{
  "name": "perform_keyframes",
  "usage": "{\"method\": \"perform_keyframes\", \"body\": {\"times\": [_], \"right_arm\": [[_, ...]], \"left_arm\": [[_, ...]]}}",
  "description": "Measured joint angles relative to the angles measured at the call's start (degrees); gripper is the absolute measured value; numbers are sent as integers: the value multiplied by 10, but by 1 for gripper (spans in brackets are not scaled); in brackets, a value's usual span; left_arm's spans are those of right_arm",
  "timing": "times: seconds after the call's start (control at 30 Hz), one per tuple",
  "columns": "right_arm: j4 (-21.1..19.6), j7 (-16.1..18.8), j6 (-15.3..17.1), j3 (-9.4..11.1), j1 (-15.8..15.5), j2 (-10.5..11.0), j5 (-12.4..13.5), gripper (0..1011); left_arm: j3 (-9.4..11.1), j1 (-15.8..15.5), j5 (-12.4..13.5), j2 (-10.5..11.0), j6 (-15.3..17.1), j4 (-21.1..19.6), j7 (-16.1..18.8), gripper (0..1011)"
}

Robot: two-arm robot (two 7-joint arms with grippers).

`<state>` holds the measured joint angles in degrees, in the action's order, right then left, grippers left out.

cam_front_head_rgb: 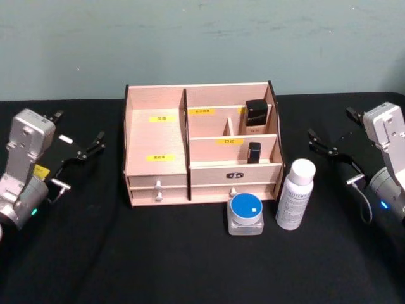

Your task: Pick up the facial cleanser and watermelon frost from the table and place them into the tiered storage box.

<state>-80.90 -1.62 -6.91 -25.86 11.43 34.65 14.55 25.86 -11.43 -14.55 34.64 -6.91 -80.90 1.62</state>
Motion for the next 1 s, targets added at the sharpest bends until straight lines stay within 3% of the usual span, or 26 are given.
{"method": "perform_keyframes", "body": {"times": [1.0], "right_arm": [[0, 0, 0, 0, 0, 0, 0, 1002]], "left_arm": [[0, 0, 0, 0, 0, 0, 0, 1001]]}}
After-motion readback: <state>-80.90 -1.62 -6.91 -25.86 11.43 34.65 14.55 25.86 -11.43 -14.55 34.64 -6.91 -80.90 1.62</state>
